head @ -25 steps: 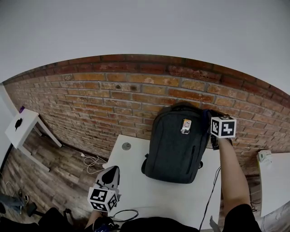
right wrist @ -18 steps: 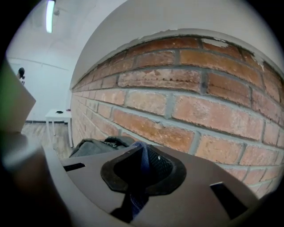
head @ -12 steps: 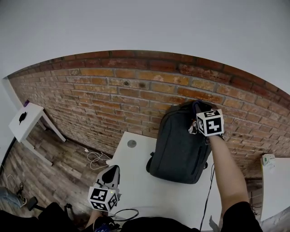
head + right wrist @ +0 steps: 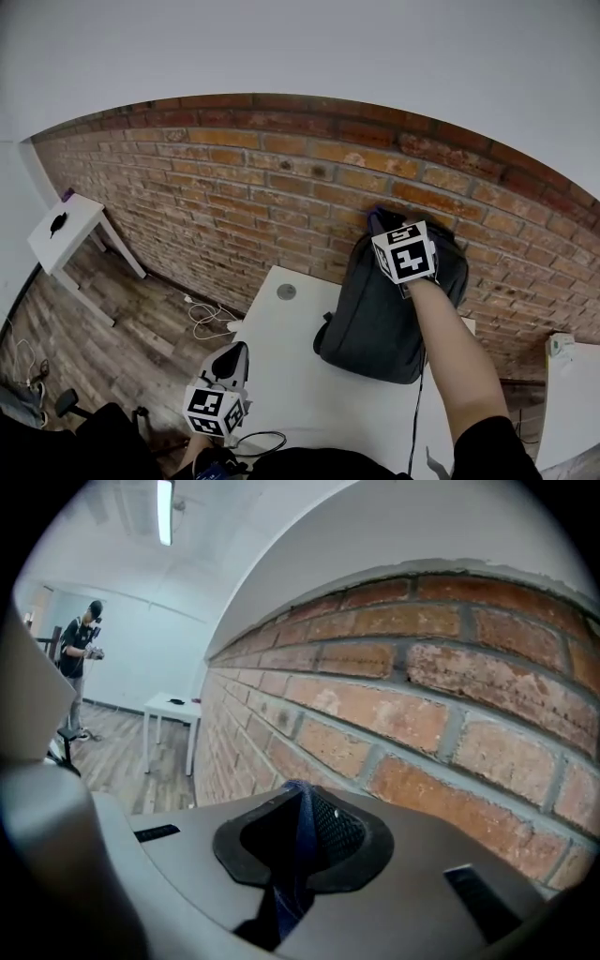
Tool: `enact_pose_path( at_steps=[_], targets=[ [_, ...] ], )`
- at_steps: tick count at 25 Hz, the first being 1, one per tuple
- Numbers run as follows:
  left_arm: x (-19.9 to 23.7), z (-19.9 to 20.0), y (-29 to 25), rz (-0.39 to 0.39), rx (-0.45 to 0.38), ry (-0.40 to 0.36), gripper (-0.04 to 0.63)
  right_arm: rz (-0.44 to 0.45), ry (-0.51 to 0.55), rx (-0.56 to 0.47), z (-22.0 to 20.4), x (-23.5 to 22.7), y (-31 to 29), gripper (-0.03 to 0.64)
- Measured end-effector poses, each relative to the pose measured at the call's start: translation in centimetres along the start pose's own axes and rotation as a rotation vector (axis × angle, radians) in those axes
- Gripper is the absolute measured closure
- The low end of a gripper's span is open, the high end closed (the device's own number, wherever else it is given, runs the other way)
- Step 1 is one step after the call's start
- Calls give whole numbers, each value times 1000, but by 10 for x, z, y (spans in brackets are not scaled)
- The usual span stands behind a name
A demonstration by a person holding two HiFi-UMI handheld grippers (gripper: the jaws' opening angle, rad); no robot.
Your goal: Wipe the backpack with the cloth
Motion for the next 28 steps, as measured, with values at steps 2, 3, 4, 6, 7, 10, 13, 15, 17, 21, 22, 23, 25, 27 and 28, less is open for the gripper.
enact_pose_path(
  at_steps=[2,3,4,6,7,10,13,15,17,21,22,23,25,27,28],
  targets=[
    [1,-1,1,7,0,4,597,-6,19,-2,0,3,-2,587],
    [1,-2,2,9,-2,5,598,-14,28,-2,-1,1,-2,587],
    [2,-2,2,11,-3,5,598,-26,35,0,-2,-1,-1,588],
    [2,-2,3,14,-3,3,598,-58,45,2,-5,-10,2,588],
    [2,-2,3,15,-2,1,598,-77,46,1,-6,-16,5,588],
    [-2,0,0,7,-1,-6,598,-130,37,3,-11,-36,15,588],
    [-9,2,-3,-14,7,-15,598,-182,24,43,-26,-58,27,588],
    [-13,4,-6,-23,9,-20,598,-214,15,68,-37,-73,36,588],
    [-16,5,-9,-29,3,-25,598,-241,9,80,-46,-88,46,588],
    [-24,7,-13,-45,-1,-32,598,-291,-2,108,-64,-118,63,588],
    [-25,8,-13,-48,-1,-31,598,-304,-4,117,-69,-126,67,588],
    [-26,8,-13,-50,-2,-30,598,-318,-4,127,-75,-133,70,588],
    [-26,7,-14,-53,-3,-27,598,-340,5,157,-88,-143,77,588],
    [-27,7,-14,-56,-2,-26,597,-356,4,182,-101,-152,83,588],
    [-28,7,-15,-59,-2,-27,598,-362,-3,191,-106,-156,86,588]
  ],
)
Point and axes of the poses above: the fingertips, and each gripper's own axes: y backward along the fingers, x to its left, z out of its top, the point moved 1 cm from there along y, backward along the fingers, and after that the axes turned 5 degrees about x, right-handed, at the moved point
